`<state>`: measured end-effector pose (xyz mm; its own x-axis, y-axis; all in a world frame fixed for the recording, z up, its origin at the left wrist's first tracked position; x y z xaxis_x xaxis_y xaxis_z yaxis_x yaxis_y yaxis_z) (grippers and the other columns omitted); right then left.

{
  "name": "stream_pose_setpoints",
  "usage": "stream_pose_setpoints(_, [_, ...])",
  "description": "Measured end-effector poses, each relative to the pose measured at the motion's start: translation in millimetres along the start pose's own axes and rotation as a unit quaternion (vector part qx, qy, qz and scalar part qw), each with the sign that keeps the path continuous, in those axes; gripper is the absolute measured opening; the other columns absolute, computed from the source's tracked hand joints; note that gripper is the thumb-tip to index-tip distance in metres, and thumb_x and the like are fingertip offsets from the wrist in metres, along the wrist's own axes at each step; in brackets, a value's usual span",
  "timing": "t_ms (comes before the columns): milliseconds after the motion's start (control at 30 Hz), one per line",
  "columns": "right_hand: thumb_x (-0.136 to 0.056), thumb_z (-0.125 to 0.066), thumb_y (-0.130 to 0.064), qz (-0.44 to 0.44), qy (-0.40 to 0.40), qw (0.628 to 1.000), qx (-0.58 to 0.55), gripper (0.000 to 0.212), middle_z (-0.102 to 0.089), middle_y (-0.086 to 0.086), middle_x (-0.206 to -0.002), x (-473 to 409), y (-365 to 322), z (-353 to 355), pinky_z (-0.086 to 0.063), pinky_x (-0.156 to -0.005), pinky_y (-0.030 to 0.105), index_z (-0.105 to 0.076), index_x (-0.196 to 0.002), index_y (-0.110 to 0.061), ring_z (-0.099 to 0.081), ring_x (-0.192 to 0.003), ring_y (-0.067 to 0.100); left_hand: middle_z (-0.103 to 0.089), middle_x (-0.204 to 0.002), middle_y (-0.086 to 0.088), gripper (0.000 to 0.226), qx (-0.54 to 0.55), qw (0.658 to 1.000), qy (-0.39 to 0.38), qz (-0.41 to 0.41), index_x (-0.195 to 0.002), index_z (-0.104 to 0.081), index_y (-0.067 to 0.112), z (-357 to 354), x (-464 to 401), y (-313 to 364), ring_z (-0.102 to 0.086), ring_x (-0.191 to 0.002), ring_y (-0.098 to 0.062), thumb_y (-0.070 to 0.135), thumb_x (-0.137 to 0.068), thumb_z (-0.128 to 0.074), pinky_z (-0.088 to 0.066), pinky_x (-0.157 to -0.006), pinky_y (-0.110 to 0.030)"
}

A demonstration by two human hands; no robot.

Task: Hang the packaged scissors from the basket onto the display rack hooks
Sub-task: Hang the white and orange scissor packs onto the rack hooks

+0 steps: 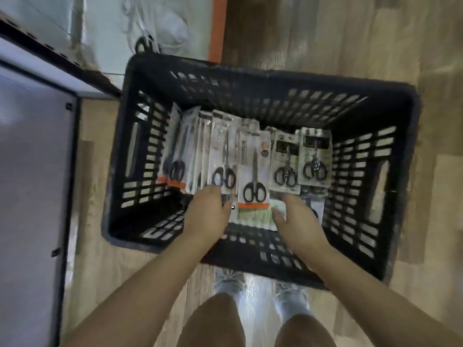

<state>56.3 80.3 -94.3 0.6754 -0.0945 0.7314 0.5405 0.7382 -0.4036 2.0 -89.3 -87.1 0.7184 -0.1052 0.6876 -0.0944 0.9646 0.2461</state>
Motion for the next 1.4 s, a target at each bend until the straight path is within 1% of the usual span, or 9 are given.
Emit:
stream_pose_setpoints(233, [-0.097,-0.047,-0.035,0.03,0.041,0.998,-0.021,0.054,-0.041,0.012,-0.14,-120,-3,-27,-0.041,-0.095,0.037,-0.031,-0.143,-0.01,-0.044,-0.125,0.027,-0.038,-0.133,-0.01,0.051,-0.111,0.988,0.107,0.014,-0.132,-0.039,0.005,-19,-97,4,-0.035,-0.121,-0.025,0.039,-0.095,-0.048,-0.034,-0.095,-0.032])
stream_pose_setpoints(433, [-0.086,-0.056,-0.054,0.013,0.069,0.997,-0.007,0.079,-0.038,0.016,-0.136,-171,1,-43,-0.045,-0.094,0.042,-0.024,-0.144,-0.012,-0.041,-0.123,0.032,-0.031,-0.139,-0.017,0.074,-0.158,0.965,0.199,0.058,-0.14,-0.026,-0.001,-25,-141,6,-0.032,-0.126,-0.03,0.045,-0.09,-0.056,-0.033,-0.1,-0.035])
stream_pose_setpoints(633, [-0.078,-0.063,-0.06,-0.023,0.095,0.995,0.032,0.097,-0.028,0.016,-0.143,-175,-2,-49,-0.033,-0.103,0.04,-0.017,-0.146,-0.008,-0.029,-0.132,0.032,-0.032,-0.137,-0.018,0.084,-0.119,0.962,0.225,0.105,-0.138,-0.028,-0.001,-27,-152,0,-0.032,-0.125,-0.032,0.047,-0.081,-0.067,-0.035,-0.098,-0.037])
stream_pose_setpoints(933, [-0.071,-0.067,-0.062,-0.074,0.043,0.996,0.022,0.116,-0.011,0.013,-0.155,-176,-3,-46,-0.02,-0.113,0.042,-0.003,-0.149,-0.006,-0.01,-0.142,0.033,-0.033,-0.136,-0.019,0.076,-0.032,0.973,0.183,0.139,-0.137,-0.028,0.004,-17,-151,-4,-0.033,-0.124,-0.033,0.024,-0.079,-0.073,-0.036,-0.098,-0.038])
stream_pose_setpoints(1033, [-0.071,-0.075,-0.049,-0.085,0.061,0.991,-0.082,0.103,-0.02,0.012,-0.15,-172,0,-47,-0.029,-0.109,0.044,-0.017,-0.146,-0.01,-0.021,-0.139,0.032,-0.031,-0.137,-0.016,0.078,0.048,0.973,0.172,0.144,-0.139,-0.027,0.008,-15,-146,-14,-0.036,-0.124,-0.031,0.017,-0.077,-0.074,-0.039,-0.094,-0.037])
stream_pose_setpoints(1133, [-0.079,-0.073,-0.035,-0.098,0.064,0.969,-0.217,0.07,-0.039,0.007,-0.138,-166,4,-50,-0.041,-0.092,0.033,-0.036,-0.133,-0.012,-0.045,-0.123,0.028,-0.041,-0.132,-0.012,0.072,0.162,0.962,0.171,0.136,-0.138,-0.032,0.007,-12,-141,-26,-0.049,-0.116,-0.029,0.016,-0.08,-0.073,-0.042,-0.087,-0.033])
stream_pose_setpoints(1267, [-0.095,-0.053,-0.026,-0.125,0.026,0.933,-0.335,0.043,-0.051,0.006,-0.125,-156,7,-53,-0.038,-0.077,0.024,-0.041,-0.132,-0.008,-0.048,-0.097,0.019,-0.057,-0.092,0.004,0.035,0.303,0.933,0.143,0.132,-0.12,-0.051,0.01,-10,-132,-40,-0.059,-0.081,-0.01,0.009,-0.088,-0.063,-0.044,-0.064,-0.011])
stream_pose_setpoints(1300, [-0.097,-0.049,-0.025,-0.136,0.015,0.926,-0.353,0.039,-0.052,0.008,-0.124,-152,7,-54,-0.038,-0.079,0.027,-0.043,-0.132,-0.008,-0.047,-0.097,0.019,-0.06,-0.094,0.003,0.03,0.336,0.922,0.137,0.137,-0.118,-0.053,0.011,-9,-129,-43,-0.059,-0.08,-0.008,0.007,-0.089,-0.06,-0.046,-0.066,-0.011])
stream_pose_setpoints(1400, [-0.1,-0.042,-0.024,-0.163,0.002,0.904,-0.394,0.036,-0.051,0.009,-0.131,-137,3,-53,-0.038,-0.09,0.034,-0.045,-0.135,-0.013,-0.045,-0.105,0.02,-0.064,-0.102,-0.003,0.023,0.424,0.883,0.111,0.168,-0.114,-0.053,0.017,-5,-115,-49,-0.062,-0.092,-0.019,0.008,-0.094,-0.054,-0.052,-0.083,-0.034])
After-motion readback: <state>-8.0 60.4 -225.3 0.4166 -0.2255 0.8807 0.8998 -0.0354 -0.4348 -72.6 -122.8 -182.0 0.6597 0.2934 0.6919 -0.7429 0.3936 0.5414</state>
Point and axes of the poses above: each hand's wrist, its own x-axis away from the middle knuckle, its own z-axis out of the back of the hand, y = z × x, the point moved 5 cm from there along -x, towards the middle knuckle
